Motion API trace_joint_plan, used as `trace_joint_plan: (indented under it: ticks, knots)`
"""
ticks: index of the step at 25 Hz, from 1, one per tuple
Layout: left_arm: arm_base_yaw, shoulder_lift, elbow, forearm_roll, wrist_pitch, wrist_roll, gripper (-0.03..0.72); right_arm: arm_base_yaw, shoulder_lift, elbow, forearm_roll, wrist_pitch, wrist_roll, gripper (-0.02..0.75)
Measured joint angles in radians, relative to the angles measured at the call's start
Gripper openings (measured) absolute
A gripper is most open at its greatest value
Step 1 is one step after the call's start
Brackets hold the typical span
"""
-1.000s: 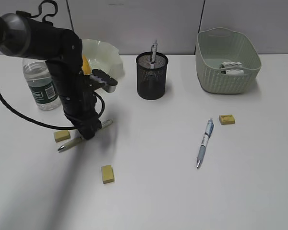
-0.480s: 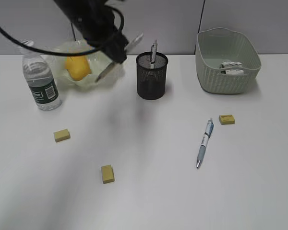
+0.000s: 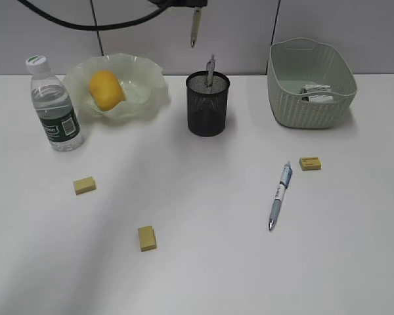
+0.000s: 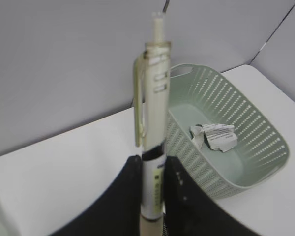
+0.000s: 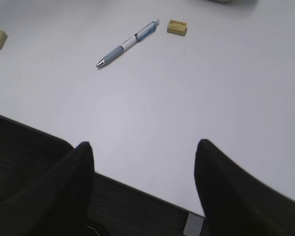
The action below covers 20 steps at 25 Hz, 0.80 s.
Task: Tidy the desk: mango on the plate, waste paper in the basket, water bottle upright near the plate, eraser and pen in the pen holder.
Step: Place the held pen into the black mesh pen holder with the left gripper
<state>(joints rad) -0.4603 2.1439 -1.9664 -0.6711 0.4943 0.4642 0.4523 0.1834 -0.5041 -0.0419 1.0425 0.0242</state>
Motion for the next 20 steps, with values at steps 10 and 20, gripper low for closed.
trace_joint_plan:
  ticks: [10,20]
  knots:
    - [-0.026,0.157,0.000,-0.059,-0.141,0.000,0.112,0.000,0.000,0.000,0.000,0.000,0.000,0.510]
    - [-0.035,0.192,0.000,-0.058,-0.146,0.000,0.268,0.000,0.000,0.000,0.000,0.000,0.001,0.510]
